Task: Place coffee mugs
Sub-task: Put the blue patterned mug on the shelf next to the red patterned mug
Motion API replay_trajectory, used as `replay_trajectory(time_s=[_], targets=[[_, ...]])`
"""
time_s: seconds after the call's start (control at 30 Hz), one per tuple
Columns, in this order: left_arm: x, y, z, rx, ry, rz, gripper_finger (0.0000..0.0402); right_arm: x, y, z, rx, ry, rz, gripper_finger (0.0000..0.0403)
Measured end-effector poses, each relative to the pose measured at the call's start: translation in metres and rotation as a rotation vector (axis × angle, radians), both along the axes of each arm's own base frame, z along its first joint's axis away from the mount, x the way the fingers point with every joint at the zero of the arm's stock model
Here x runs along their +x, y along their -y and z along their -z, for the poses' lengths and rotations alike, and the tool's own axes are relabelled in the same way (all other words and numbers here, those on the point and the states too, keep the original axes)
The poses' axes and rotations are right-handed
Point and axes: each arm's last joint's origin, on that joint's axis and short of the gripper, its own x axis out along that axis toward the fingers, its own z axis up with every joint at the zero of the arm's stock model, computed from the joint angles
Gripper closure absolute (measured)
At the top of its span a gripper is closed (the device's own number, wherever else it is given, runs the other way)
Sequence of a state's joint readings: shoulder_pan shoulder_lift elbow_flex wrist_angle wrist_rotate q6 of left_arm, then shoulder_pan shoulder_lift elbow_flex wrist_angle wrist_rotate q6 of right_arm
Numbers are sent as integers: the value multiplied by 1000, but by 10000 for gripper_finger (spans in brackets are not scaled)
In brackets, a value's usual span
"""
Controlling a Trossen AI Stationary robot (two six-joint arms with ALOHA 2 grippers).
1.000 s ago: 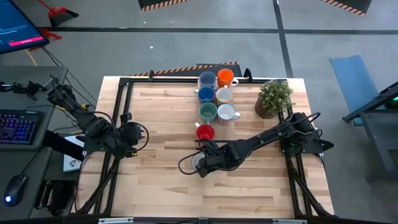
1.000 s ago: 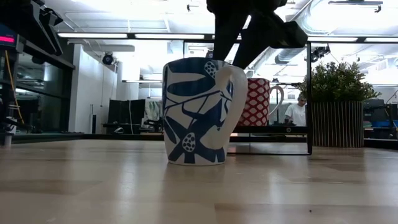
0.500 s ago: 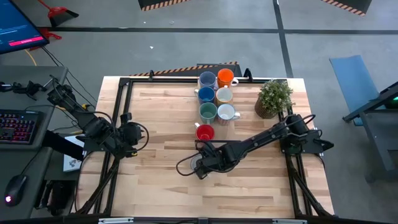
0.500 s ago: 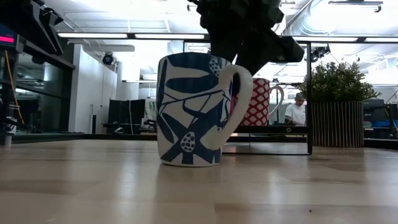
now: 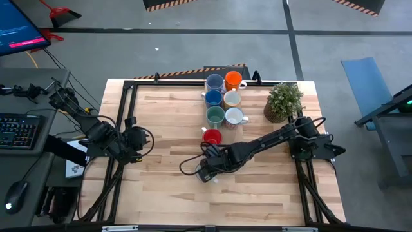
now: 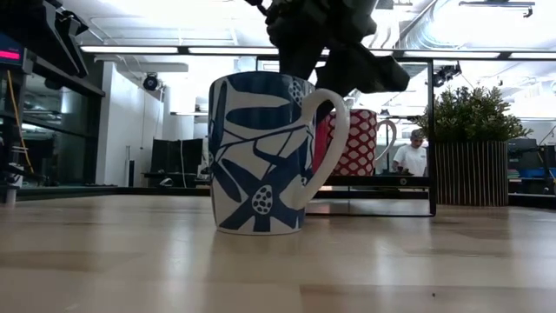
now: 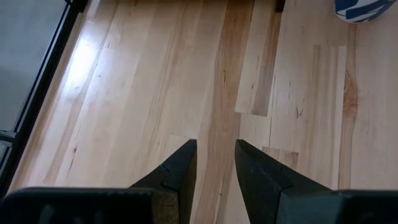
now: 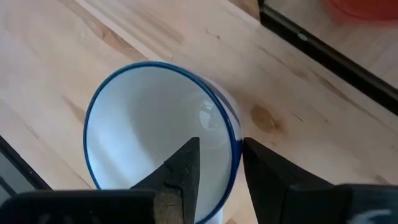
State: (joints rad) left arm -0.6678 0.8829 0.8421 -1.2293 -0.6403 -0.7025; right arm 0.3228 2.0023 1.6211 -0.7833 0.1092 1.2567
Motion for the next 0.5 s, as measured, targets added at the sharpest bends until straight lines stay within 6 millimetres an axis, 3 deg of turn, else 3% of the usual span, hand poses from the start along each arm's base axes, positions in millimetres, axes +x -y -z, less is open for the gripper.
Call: replay_trajectory(time_s=[0.5], targets=[[0, 0, 0, 0, 0, 0, 303, 3, -1, 5, 12, -2, -5, 299]])
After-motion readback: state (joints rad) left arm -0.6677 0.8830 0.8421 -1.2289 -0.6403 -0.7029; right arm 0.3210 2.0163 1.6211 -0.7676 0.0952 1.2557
